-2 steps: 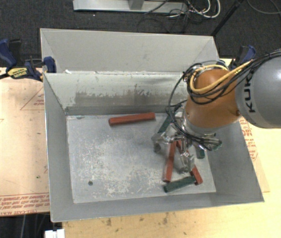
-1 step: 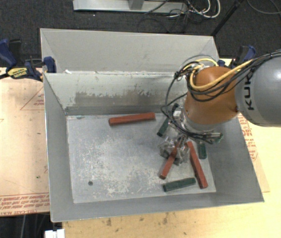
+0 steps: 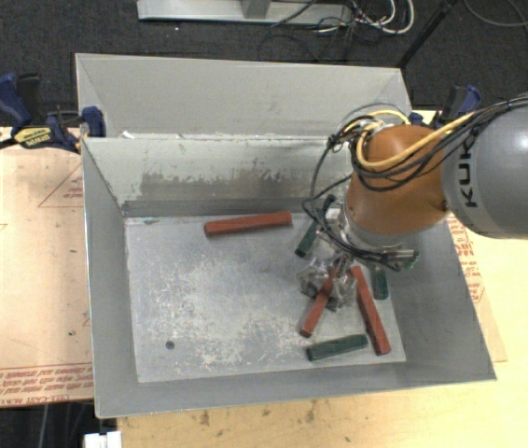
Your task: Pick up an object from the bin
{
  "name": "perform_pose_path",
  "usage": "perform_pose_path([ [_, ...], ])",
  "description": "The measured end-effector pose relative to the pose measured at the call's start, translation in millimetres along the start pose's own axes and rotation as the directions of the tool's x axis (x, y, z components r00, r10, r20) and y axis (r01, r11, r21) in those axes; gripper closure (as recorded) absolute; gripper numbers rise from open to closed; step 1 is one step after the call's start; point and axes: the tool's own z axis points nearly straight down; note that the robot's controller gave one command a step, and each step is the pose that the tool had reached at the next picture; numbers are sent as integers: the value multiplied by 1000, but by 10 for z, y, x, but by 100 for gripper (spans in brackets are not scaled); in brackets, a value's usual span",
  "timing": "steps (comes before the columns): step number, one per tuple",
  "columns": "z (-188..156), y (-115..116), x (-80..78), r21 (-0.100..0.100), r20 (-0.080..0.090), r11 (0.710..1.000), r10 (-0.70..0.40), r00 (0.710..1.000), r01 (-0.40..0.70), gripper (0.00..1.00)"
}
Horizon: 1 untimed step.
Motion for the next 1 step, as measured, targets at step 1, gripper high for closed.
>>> perform_pose_path([
  [1,-26,6,2,-1,0,1000,0,1000,0,100],
])
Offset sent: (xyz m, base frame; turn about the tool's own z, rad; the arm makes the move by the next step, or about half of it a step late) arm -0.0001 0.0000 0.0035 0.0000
